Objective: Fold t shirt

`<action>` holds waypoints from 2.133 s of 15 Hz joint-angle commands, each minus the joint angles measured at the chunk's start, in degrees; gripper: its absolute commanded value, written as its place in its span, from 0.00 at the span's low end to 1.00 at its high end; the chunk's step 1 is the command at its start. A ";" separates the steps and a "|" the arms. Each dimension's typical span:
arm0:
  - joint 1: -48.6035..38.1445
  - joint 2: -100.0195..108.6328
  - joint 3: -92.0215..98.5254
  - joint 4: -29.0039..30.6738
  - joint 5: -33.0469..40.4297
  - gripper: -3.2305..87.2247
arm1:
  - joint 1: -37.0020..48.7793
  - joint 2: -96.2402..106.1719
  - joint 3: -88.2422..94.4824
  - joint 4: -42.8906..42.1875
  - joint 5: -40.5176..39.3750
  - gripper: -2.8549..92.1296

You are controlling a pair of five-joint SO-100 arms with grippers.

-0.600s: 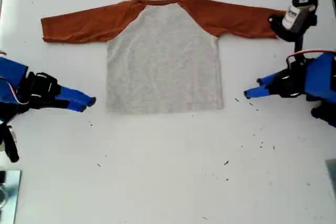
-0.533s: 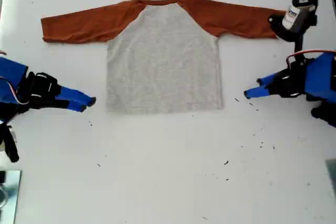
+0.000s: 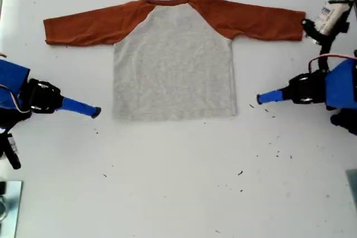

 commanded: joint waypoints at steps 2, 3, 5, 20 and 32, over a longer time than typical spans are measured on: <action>-4.75 0.44 0.62 -0.09 -6.15 0.25 | -0.18 0.35 0.26 -6.15 -1.93 0.06; -4.22 0.44 0.62 0.00 -6.15 0.25 | 0.70 -0.18 -3.43 -4.04 -1.41 0.06; 1.05 0.44 0.62 0.00 -4.31 0.35 | 6.24 -12.92 -18.63 0.88 -6.42 0.06; 0.62 0.44 0.62 -0.44 4.48 0.03 | 67.68 -74.53 -68.91 4.48 -59.33 0.32; -1.49 0.44 0.70 -0.44 4.13 0.03 | 70.22 -81.65 -53.70 -20.92 -64.95 0.06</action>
